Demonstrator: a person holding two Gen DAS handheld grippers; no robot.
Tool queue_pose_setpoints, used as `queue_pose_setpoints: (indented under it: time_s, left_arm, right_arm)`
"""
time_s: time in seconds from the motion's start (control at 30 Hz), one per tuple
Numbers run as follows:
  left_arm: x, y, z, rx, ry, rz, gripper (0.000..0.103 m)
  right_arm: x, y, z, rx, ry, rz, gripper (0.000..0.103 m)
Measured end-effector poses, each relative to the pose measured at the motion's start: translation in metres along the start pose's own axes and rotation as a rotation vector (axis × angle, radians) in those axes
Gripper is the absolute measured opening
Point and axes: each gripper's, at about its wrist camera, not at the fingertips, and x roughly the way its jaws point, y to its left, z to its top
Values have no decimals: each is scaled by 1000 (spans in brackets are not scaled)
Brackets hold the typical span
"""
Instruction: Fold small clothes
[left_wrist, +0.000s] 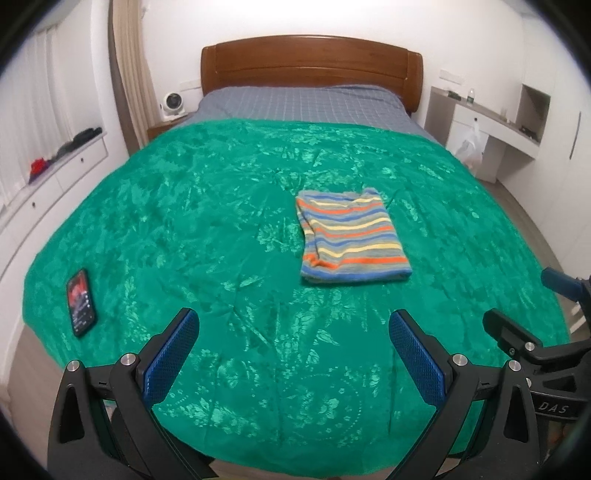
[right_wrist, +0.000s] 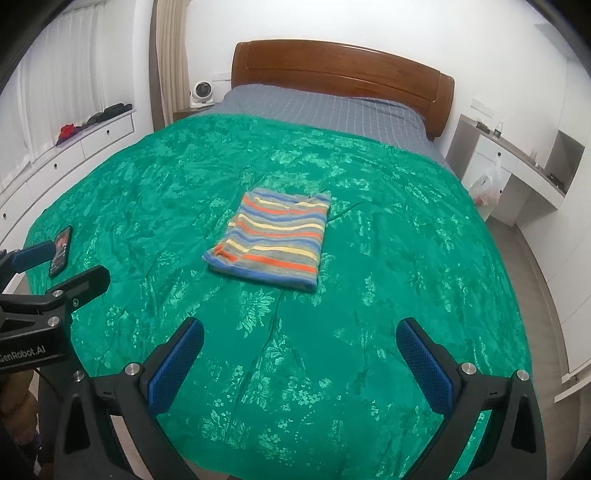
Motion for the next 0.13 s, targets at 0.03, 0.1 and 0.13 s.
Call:
queue_pose_setpoints:
  time_s: [0.03, 0.1, 0.13]
  left_arm:
    - [0, -1, 0, 1, 1, 2, 103]
    - [0, -4, -1, 7, 1, 6, 102]
    - [0, -5, -1, 13, -1, 10, 102]
  right_arm:
    - [1, -1, 0, 1, 1, 1, 103]
    - [1, -1, -1, 5, 0, 3, 103]
    - [1, -1, -1, 5, -1, 2, 103]
